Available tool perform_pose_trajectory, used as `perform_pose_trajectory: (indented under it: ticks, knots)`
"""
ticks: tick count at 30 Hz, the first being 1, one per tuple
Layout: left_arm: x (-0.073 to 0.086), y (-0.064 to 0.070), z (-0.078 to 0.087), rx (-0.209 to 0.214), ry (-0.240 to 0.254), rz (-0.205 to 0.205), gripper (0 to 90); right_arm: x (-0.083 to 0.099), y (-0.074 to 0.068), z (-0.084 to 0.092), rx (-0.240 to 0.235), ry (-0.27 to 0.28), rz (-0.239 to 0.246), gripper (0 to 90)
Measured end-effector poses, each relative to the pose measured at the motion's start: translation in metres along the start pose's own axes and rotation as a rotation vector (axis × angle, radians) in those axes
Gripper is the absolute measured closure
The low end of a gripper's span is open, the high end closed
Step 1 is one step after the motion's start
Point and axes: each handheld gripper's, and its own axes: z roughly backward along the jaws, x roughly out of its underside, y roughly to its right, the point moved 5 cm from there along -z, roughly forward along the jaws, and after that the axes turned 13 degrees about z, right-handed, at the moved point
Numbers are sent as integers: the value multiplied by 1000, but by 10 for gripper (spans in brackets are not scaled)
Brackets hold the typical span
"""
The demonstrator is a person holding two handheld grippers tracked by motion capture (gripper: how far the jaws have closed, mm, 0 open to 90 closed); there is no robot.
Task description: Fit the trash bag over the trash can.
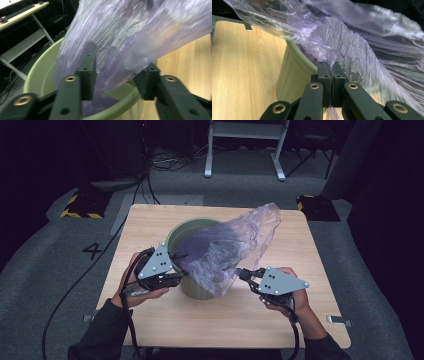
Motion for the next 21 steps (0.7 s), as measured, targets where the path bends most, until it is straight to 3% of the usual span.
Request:
perform_pose_trajectory:
  ticks: [5, 8, 11, 14, 16, 21]
  knots:
    - [-8, 14, 4, 22, 57, 7, 233, -2, -2, -2, -2, -4, 0, 897]
    - [-15, 22, 8, 32, 107, 4, 158, -2, -3, -4, -9, -4, 0, 897]
    - [-19, 29, 8, 67, 116, 6, 160, -2, -6, -6, -25, -2, 5, 897]
    - [-19, 35, 4, 72, 94, -23, 227, -1, -9, -8, -36, -3, 7, 895]
    - [-17, 36, 2, 37, 76, -32, 346, -1, -11, -8, -43, -1, 8, 894]
    - [-8, 33, 1, 27, 59, -46, 676, 2, -19, -11, -66, 6, 3, 877]
